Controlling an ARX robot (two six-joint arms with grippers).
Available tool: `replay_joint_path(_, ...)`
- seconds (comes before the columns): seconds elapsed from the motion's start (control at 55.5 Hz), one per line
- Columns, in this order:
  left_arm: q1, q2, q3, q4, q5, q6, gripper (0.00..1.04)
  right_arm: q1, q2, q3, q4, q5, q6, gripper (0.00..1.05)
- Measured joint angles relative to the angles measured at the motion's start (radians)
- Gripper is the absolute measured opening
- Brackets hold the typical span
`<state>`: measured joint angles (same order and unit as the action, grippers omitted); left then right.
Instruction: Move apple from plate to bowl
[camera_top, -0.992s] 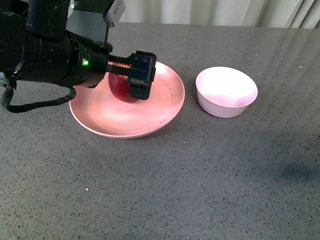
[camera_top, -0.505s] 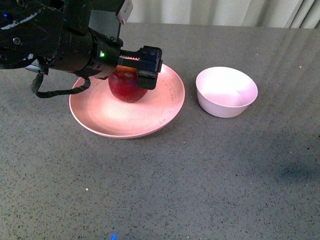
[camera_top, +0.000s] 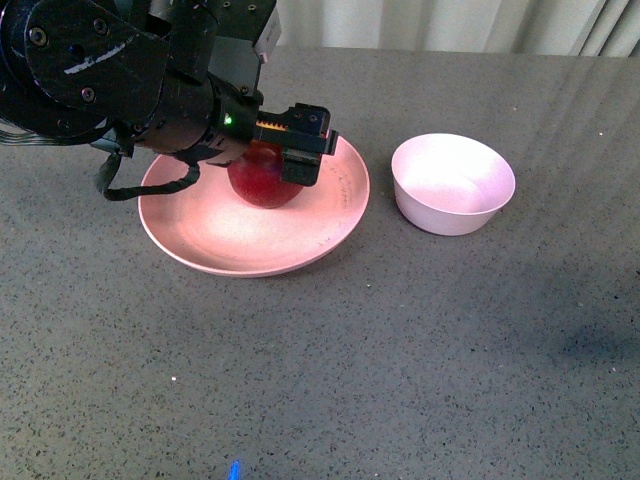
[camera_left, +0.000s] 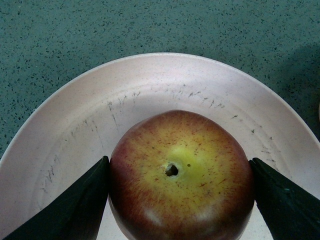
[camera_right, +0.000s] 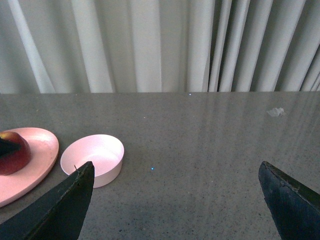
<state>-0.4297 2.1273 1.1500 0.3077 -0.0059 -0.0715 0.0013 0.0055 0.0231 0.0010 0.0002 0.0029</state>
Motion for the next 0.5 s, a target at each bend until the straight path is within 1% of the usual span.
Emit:
replay_joint_path(0.126, -0.002, -0.003, 0.000, -0.001, -0.003, -0.007, 0.70, 0.000, 0.000, 0.000, 0.000, 0.000, 0.000, 0.96)
replay_joint_path(0.27, -0.016, -0.013, 0.025, -0.034, -0.002, -0.051, 0.70, 0.000, 0.000, 0.000, 0.000, 0.000, 0.000, 0.96)
replay_joint_path(0.505, -0.141, -0.082, 0.113, -0.060, 0.022, -0.107, 0.69, 0.000, 0.000, 0.000, 0.000, 0.000, 0.000, 0.96)
